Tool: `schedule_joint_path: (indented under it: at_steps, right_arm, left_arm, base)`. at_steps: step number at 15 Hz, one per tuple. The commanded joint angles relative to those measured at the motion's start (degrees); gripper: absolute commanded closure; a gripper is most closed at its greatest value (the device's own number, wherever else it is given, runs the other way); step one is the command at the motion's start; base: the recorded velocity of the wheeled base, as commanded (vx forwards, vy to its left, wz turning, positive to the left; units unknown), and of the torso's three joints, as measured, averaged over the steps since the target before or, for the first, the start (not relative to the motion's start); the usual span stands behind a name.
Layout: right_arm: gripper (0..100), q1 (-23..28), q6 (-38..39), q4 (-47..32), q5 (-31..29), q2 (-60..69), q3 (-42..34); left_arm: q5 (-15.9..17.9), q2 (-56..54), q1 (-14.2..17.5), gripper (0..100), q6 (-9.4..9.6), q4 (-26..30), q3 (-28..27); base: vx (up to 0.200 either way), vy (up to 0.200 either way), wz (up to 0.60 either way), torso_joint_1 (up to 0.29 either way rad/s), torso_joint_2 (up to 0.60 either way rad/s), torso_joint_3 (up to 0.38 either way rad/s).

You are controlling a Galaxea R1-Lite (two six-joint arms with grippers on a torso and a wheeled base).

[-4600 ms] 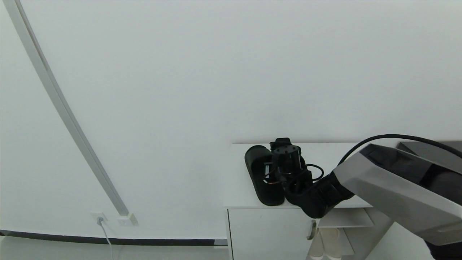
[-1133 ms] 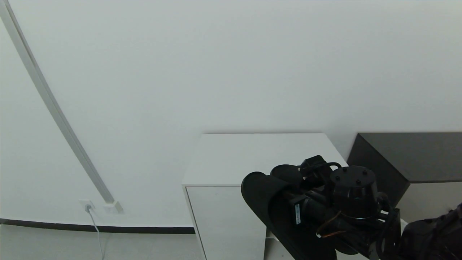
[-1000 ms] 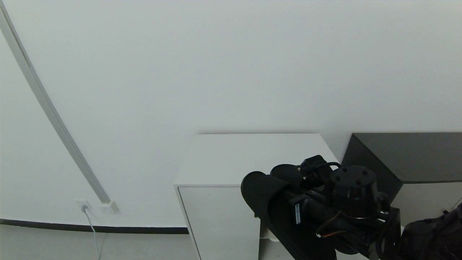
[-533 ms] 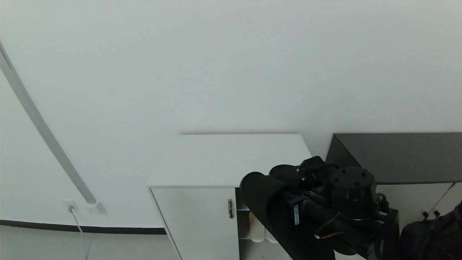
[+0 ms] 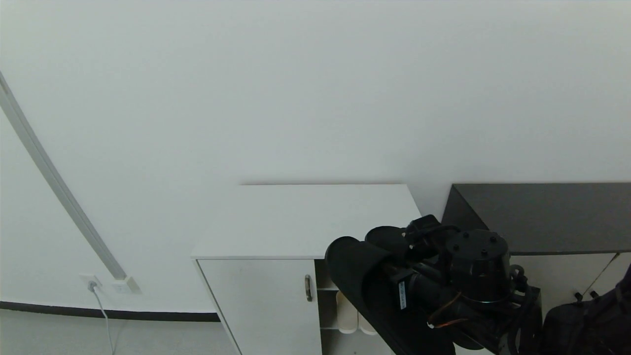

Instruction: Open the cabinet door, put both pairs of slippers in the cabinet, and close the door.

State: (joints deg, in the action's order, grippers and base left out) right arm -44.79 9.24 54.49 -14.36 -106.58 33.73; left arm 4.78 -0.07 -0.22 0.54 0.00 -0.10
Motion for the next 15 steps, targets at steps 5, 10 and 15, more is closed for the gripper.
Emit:
schedule_joint_path:
  at_steps: [5,10,15]
  right_arm:
    - [100,0.05,-0.01,0.35,-0.05,-0.29,-0.60]
    - [100,0.05,-0.28,1.05,-0.05,-0.29,-1.30]
    - [100,0.14,-0.63,1.23,0.03,-0.38,-2.00]
  left_arm:
    - [0.06,0.07,0.04,100,-0.01,0.00,0.01]
    - [0.06,0.07,0.04,100,-0.01,0.00,0.01]
    - [-0.03,0.07,0.04,100,-0.62,0.00,0.01]
  base:
    - [-0.120,0.000,0.00,0.004,0.00,-0.002]
    - [0.000,0.000,0.00,0.000,0.00,0.000]
    - [0.000,0.000,0.00,0.000,0.00,0.000]
